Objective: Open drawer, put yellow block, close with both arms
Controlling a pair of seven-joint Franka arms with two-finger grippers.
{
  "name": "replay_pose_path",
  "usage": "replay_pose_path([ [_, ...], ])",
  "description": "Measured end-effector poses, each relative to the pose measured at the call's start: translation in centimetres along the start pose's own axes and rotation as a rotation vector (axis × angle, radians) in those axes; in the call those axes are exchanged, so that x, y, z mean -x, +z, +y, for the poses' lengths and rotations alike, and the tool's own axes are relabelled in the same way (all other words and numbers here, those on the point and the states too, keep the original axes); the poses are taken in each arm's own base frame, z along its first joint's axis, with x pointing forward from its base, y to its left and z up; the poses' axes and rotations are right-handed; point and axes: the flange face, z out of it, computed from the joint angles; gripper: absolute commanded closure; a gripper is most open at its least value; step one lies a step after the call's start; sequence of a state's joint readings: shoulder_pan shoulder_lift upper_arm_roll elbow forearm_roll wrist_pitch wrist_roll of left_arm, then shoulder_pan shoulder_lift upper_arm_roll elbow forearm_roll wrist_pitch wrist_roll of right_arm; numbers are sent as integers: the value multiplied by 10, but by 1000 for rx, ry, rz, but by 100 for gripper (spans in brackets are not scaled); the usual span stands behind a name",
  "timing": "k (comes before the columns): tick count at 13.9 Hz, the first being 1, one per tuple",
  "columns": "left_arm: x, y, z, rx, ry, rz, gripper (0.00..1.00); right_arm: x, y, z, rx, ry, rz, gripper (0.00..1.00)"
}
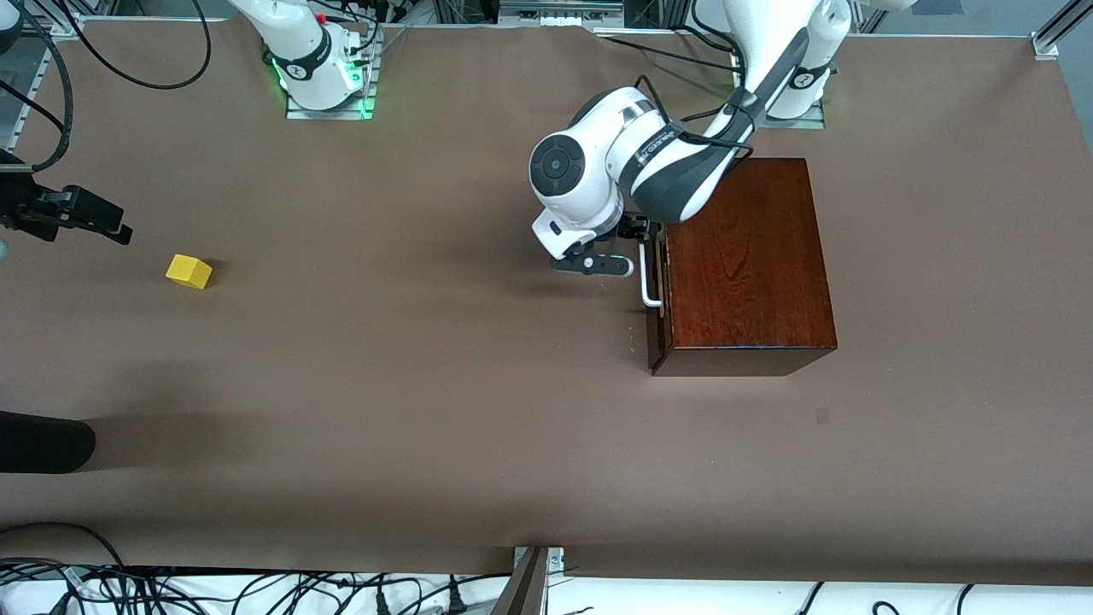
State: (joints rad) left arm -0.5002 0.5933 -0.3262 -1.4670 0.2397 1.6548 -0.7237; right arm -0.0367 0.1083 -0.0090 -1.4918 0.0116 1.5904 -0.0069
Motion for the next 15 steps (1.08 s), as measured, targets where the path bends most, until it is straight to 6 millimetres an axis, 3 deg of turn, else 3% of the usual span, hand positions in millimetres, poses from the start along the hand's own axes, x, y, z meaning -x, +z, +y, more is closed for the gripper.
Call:
replay_pose_path([
  [15,-20,30,-2,-3,-27,-9,0,0,0,0,0,0,0,0],
])
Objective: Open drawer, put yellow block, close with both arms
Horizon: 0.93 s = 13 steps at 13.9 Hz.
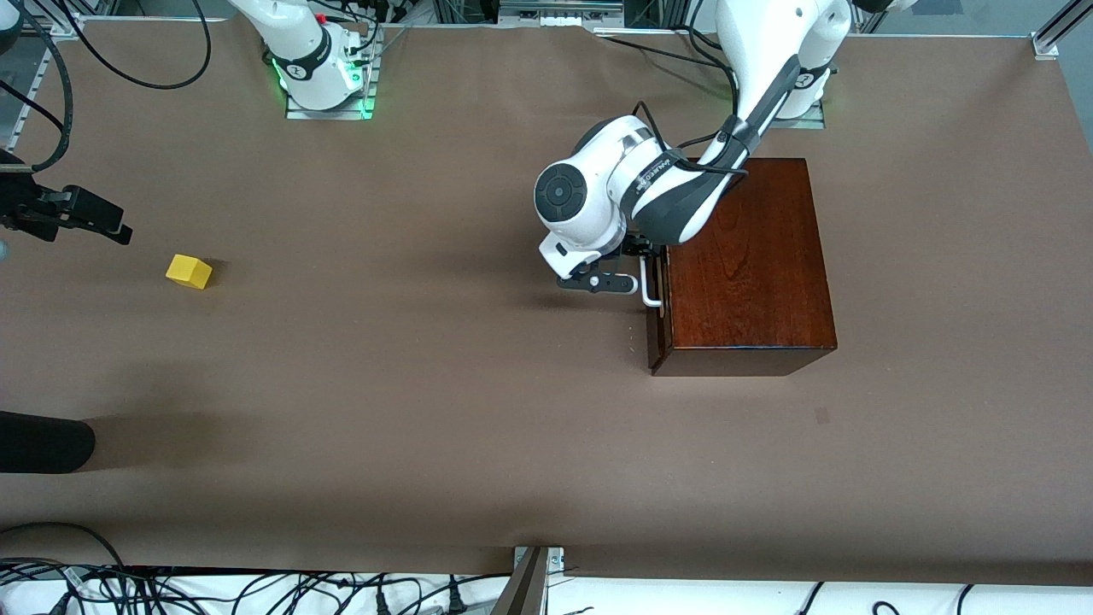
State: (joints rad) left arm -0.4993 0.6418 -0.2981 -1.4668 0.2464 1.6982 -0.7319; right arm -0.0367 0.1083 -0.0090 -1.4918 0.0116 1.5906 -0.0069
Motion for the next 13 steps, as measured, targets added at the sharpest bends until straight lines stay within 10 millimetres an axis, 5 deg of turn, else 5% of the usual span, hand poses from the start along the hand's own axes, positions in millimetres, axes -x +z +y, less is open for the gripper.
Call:
replay_pose_path([
  [13,-3,8,-1,-1,-60,-16,0,0,0,0,0,0,0,0],
])
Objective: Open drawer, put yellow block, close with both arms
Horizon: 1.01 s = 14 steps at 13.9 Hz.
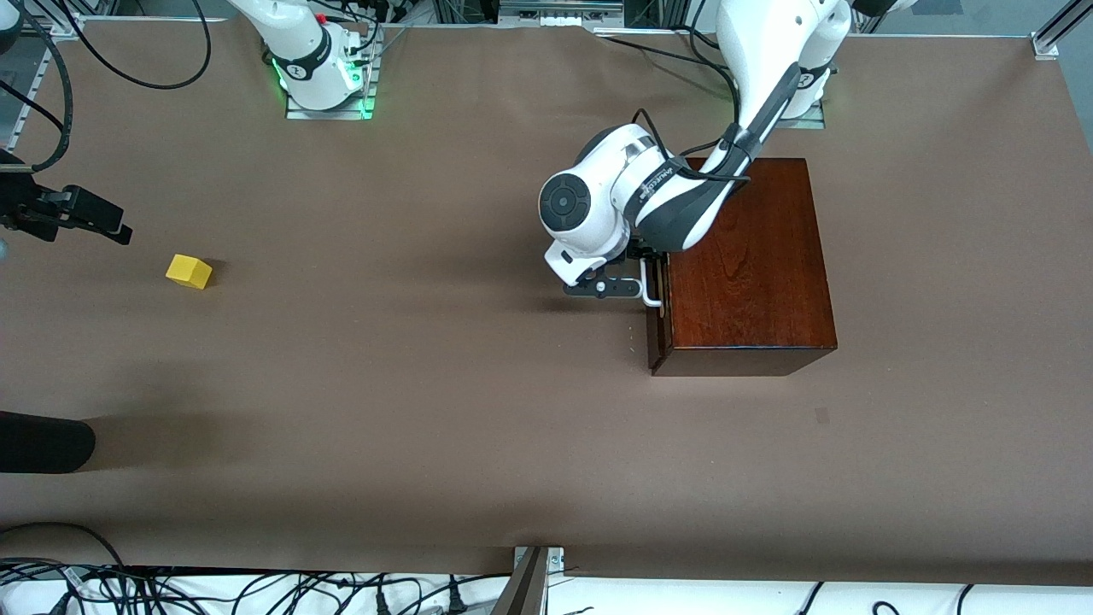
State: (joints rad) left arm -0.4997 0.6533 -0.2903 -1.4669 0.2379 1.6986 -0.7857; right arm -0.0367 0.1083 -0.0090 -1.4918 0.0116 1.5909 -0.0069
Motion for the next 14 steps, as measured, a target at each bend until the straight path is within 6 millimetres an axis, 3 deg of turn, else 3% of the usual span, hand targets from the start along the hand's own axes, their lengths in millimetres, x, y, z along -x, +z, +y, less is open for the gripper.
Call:
replay_pose_path([
  [7,6,0,8,18,-48,-19,0,0,0,0,0,0,0,0],
  [14,15,-6,42,43,-86,-17,0,0,0,0,0,0,0,0],
])
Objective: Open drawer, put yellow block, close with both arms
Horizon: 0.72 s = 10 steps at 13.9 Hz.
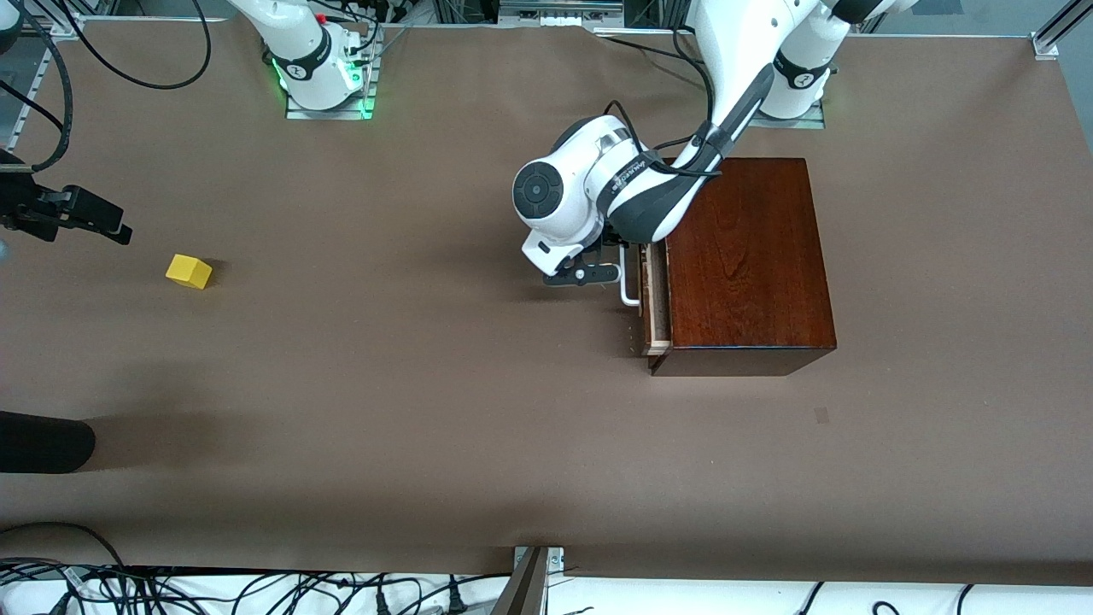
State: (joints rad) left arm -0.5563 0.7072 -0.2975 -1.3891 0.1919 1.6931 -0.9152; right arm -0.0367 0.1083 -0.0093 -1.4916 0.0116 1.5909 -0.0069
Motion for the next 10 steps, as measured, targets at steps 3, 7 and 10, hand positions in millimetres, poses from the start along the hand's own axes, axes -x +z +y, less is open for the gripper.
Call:
replay_pose_path([
  [3,1,-1,11,7,-11,7,0,0,0,0,0,0,0,0],
  [7,5,-5,19,24,-7,24,0,0,0,0,0,0,0,0],
  [10,10,-9,31,40,6,42,0,0,0,0,0,0,0,0],
])
